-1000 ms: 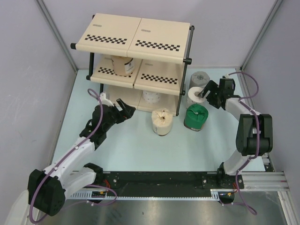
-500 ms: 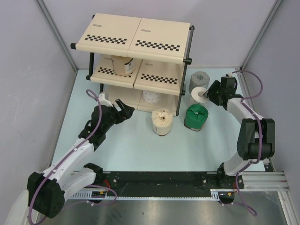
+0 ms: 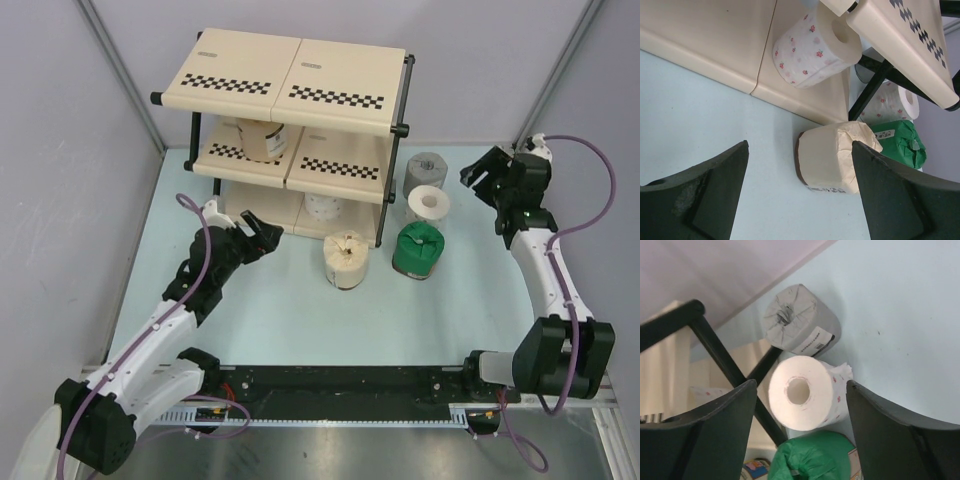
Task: Place and organize the paper towels onto the shelf
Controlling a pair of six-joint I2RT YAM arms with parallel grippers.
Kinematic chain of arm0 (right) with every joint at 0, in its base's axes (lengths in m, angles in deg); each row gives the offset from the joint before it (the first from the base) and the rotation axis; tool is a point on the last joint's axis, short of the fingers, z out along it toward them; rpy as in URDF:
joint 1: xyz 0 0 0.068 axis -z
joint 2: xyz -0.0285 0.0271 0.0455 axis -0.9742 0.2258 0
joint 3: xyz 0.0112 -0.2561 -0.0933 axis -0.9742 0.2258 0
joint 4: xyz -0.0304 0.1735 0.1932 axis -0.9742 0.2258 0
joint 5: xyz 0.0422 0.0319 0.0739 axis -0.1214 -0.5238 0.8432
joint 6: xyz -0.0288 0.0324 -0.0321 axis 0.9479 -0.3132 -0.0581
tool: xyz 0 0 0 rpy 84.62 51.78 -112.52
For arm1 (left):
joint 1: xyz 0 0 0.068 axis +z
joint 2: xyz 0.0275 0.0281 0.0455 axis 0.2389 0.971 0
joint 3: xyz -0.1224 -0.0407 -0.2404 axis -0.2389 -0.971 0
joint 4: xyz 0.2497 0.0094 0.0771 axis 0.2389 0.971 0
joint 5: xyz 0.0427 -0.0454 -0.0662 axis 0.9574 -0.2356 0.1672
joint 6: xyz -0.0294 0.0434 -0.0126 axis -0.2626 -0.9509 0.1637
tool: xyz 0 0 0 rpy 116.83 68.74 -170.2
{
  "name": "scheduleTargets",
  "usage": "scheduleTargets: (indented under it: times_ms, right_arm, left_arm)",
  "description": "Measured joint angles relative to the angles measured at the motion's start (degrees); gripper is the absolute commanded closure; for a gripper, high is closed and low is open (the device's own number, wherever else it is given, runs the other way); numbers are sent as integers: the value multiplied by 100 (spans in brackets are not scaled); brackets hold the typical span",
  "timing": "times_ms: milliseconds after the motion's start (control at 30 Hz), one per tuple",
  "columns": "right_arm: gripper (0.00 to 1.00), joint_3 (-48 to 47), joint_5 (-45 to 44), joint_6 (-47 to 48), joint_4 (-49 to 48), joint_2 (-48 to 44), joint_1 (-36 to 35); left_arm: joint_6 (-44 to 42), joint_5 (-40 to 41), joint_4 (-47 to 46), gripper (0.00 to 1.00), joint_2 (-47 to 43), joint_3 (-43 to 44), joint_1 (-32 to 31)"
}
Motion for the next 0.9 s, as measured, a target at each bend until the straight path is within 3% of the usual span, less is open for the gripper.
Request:
scheduleTargets:
  times_ms: [400, 900]
  right_arm:
    - [16, 0, 472, 61, 146, 1534, -181]
    - [22, 0, 505, 68, 94, 1987, -420]
  left_arm:
    - [0, 2, 107, 12, 0, 0, 0]
    - [-2, 7, 129, 11, 11, -2, 0]
